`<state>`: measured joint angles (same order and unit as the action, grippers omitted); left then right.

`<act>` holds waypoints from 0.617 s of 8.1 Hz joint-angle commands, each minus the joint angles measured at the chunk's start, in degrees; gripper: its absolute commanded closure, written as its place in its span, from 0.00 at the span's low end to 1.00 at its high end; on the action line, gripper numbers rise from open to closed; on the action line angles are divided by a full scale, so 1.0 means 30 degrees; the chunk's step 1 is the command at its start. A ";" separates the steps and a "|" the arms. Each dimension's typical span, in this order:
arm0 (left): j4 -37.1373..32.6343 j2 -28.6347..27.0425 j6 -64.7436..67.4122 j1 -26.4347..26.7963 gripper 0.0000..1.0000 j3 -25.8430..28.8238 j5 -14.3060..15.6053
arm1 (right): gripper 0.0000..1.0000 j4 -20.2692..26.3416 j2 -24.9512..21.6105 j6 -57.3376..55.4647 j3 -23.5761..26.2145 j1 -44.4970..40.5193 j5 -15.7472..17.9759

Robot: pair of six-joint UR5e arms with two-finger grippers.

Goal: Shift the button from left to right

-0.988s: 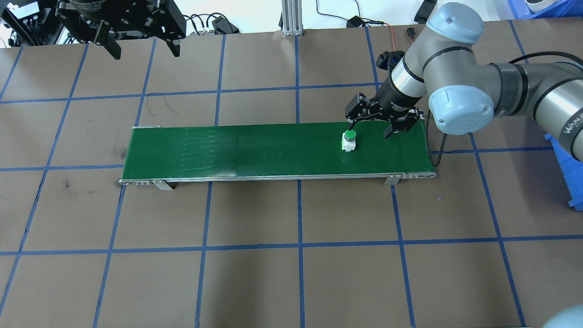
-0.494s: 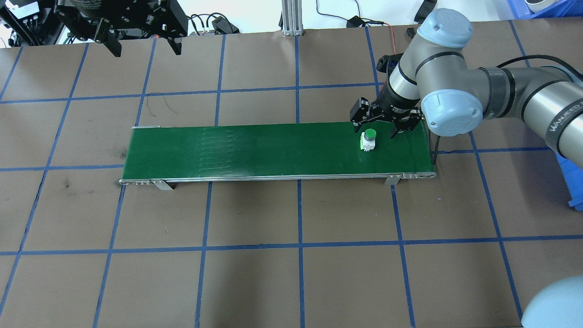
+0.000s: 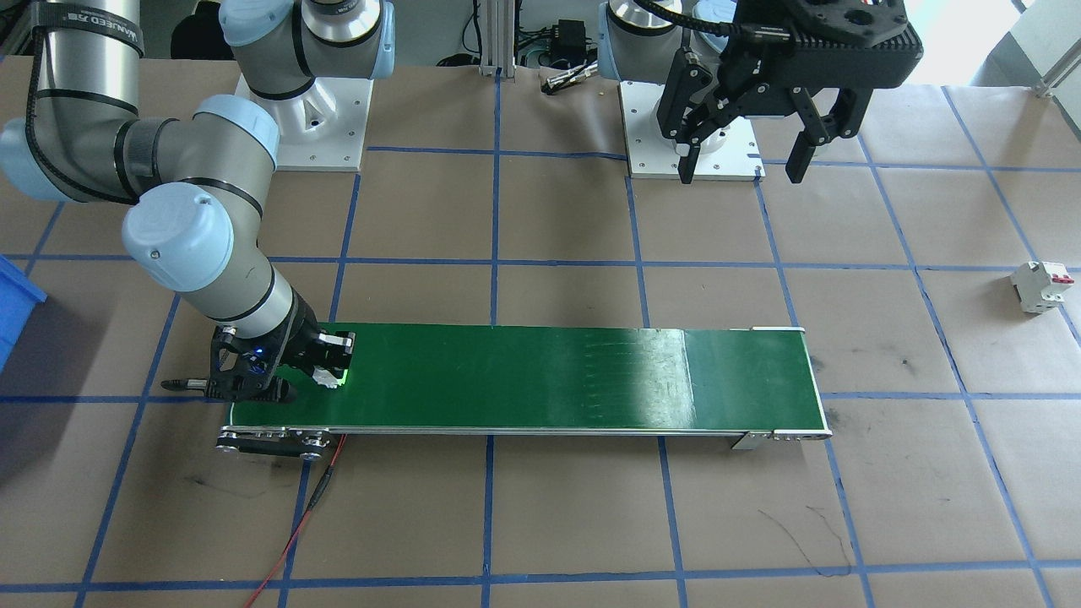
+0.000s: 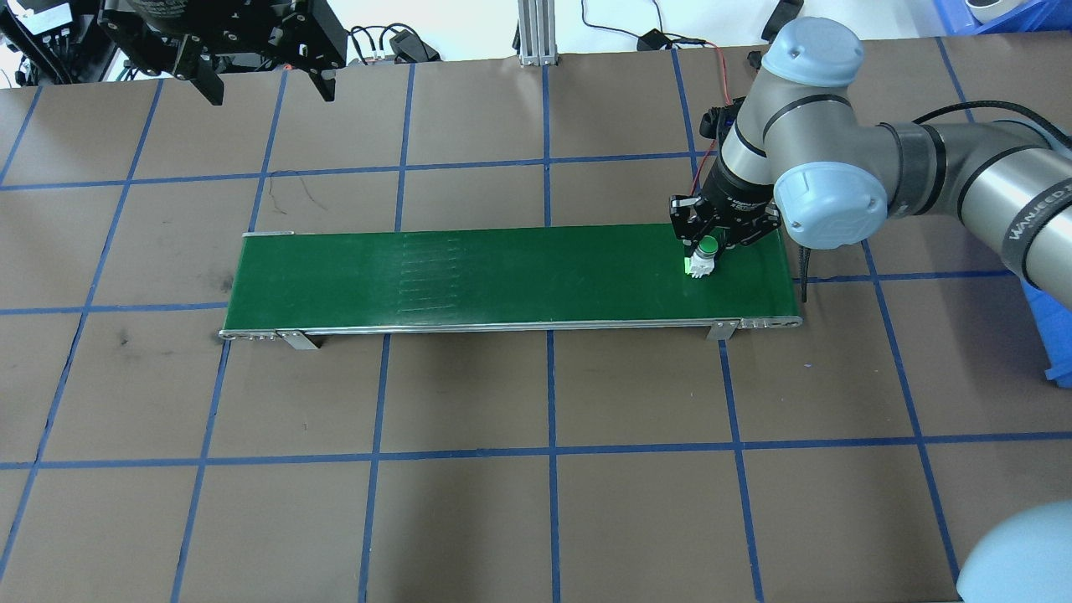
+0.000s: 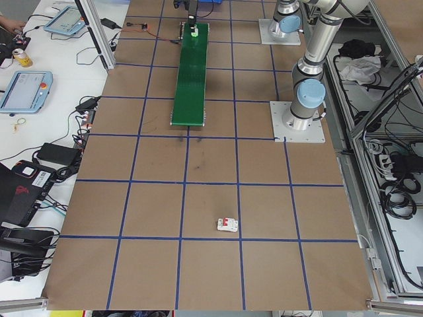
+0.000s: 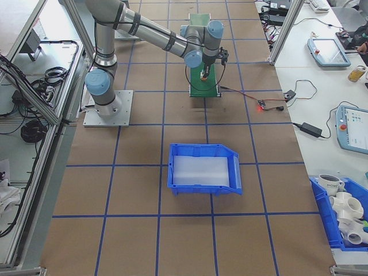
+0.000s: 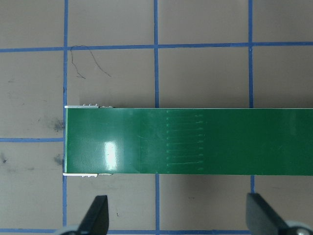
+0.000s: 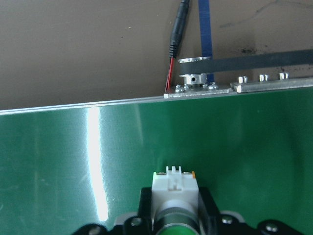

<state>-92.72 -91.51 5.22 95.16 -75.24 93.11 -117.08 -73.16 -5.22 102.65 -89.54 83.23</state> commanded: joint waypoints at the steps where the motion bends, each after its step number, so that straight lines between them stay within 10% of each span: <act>1: -0.0029 0.0151 0.0016 0.0007 0.00 -0.0057 0.0076 | 0.77 0.0209 -0.0223 0.0743 -0.1247 0.0022 0.1281; 5: -0.0174 0.0211 -0.0013 0.0007 0.00 -0.0056 0.0136 | 0.77 0.1205 -0.0456 0.6751 -0.3394 0.3809 0.2787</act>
<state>-92.75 -90.92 5.19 95.18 -75.34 93.60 -114.08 -73.82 3.60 93.86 -86.24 91.01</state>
